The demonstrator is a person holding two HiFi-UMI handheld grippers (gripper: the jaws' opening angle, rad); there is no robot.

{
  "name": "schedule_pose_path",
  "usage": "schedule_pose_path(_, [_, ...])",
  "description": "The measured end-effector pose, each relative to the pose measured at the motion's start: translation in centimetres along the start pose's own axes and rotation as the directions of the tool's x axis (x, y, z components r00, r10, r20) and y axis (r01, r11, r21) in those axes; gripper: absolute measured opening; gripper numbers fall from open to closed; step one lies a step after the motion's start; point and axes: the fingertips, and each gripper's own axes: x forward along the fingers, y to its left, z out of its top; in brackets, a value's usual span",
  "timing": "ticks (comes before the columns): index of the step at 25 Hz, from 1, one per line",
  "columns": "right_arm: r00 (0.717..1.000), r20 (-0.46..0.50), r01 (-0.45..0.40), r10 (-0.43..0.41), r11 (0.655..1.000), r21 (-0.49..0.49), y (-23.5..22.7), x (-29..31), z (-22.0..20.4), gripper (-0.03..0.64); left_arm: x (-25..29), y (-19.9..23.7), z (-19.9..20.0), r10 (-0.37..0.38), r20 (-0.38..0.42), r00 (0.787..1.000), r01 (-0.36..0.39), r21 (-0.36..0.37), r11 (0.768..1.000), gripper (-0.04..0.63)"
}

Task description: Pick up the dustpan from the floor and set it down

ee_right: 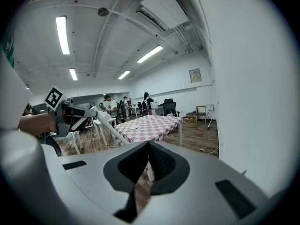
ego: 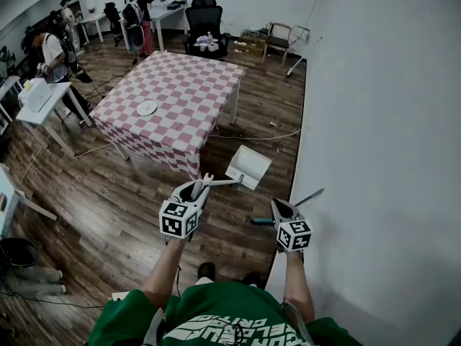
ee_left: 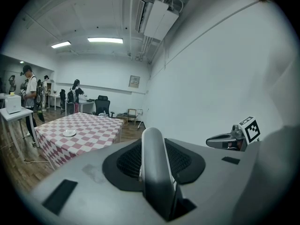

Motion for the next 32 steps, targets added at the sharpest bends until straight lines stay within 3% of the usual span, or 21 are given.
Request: schedule_pose_path(32, [0.998, -0.061, -0.005, 0.006, 1.000, 0.010, 0.5, 0.1, -2.8, 0.008, 0.0, -0.6, -4.5, -0.018, -0.103, 0.995, 0.016, -0.017, 1.000, 0.123])
